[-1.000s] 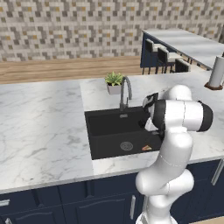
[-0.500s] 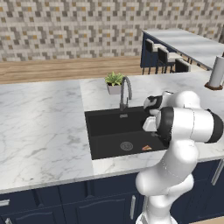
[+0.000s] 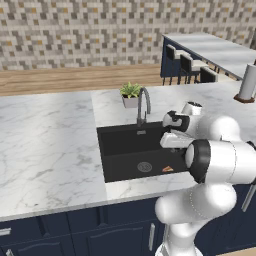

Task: Pick up the dish brush and bar soap from the sink, and place them back in the cabinet, and close the cabinet door.

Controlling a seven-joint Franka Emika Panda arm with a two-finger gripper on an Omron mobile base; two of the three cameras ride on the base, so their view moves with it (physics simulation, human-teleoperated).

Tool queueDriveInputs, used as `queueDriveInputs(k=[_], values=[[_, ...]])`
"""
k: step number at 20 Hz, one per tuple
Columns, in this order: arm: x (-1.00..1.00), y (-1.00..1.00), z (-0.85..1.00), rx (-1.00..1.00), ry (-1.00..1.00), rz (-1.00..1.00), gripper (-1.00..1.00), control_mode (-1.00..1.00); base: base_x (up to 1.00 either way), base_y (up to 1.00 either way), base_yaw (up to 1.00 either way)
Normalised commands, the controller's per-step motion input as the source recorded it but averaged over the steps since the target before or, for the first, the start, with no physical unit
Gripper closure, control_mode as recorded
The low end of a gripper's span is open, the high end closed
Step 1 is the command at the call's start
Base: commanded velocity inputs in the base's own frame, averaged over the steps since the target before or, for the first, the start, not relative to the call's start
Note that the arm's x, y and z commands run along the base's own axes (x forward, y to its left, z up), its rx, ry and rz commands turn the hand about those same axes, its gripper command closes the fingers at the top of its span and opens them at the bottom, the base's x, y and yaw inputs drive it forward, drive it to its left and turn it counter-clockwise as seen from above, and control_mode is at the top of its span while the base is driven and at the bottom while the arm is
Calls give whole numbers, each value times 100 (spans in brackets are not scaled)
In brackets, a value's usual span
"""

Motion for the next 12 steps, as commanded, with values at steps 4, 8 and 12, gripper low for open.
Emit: queueDriveInputs(k=[4,8,12], values=[[-15,11,18,-10,-25,-3,100,-100,0,0,0],[-15,12,29,-7,-20,-2,100,-100,0,0,0],[-17,18,46,-3,-13,-6,100,-100,0,0,0]])
